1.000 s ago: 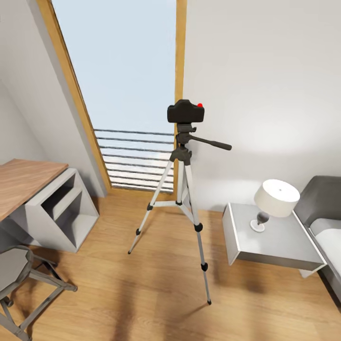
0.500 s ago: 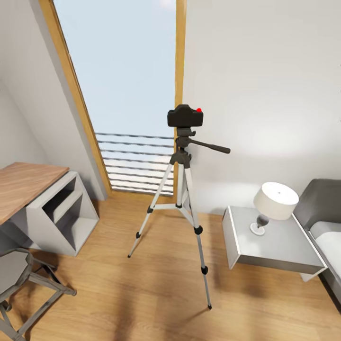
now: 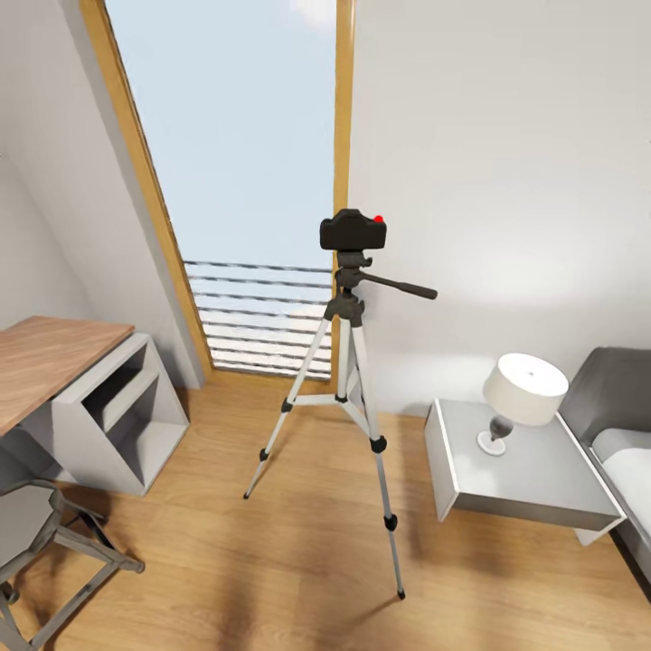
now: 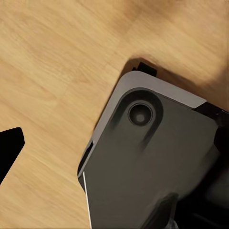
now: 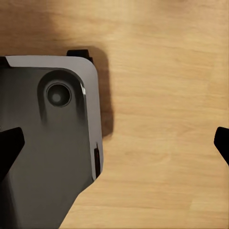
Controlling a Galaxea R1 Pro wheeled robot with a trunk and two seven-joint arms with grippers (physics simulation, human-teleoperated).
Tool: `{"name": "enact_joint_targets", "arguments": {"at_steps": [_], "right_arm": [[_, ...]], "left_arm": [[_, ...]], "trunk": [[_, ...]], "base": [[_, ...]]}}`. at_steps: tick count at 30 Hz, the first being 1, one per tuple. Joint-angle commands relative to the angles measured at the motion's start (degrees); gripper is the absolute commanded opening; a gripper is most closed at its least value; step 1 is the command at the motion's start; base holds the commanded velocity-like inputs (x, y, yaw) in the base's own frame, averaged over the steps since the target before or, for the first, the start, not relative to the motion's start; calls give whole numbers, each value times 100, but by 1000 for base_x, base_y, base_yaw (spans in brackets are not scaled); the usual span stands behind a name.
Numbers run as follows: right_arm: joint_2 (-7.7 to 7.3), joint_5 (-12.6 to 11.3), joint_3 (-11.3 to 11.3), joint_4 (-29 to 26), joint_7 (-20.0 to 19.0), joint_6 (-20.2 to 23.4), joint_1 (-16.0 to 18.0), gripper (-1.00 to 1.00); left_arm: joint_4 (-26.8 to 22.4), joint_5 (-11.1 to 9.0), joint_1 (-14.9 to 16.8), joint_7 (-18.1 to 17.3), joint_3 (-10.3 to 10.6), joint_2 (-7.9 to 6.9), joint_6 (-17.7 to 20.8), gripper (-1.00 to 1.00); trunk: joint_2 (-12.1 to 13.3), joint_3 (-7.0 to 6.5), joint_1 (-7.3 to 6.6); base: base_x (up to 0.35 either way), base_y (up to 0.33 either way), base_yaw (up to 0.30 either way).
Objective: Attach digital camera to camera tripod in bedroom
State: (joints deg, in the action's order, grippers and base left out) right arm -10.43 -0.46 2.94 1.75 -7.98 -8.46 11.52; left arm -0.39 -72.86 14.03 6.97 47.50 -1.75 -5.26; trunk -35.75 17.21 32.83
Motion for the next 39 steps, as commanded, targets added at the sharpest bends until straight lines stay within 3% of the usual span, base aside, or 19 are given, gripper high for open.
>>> {"name": "enact_joint_targets", "arguments": {"at_steps": [1, 39], "right_arm": [[-1, -6, 28, 19, -28, -33, 8, 100], [6, 5, 18, 19, -28, -25, 8, 100]], "left_arm": [[-4, -36, 2, 23, 48, 0, -10, 100], [-5, -31, 2, 23, 40, 0, -11, 100]], "trunk": [[-6, -2, 1], [-6, -354, 1]], "base": [[0, 0, 0], [0, 0, 0]]}}
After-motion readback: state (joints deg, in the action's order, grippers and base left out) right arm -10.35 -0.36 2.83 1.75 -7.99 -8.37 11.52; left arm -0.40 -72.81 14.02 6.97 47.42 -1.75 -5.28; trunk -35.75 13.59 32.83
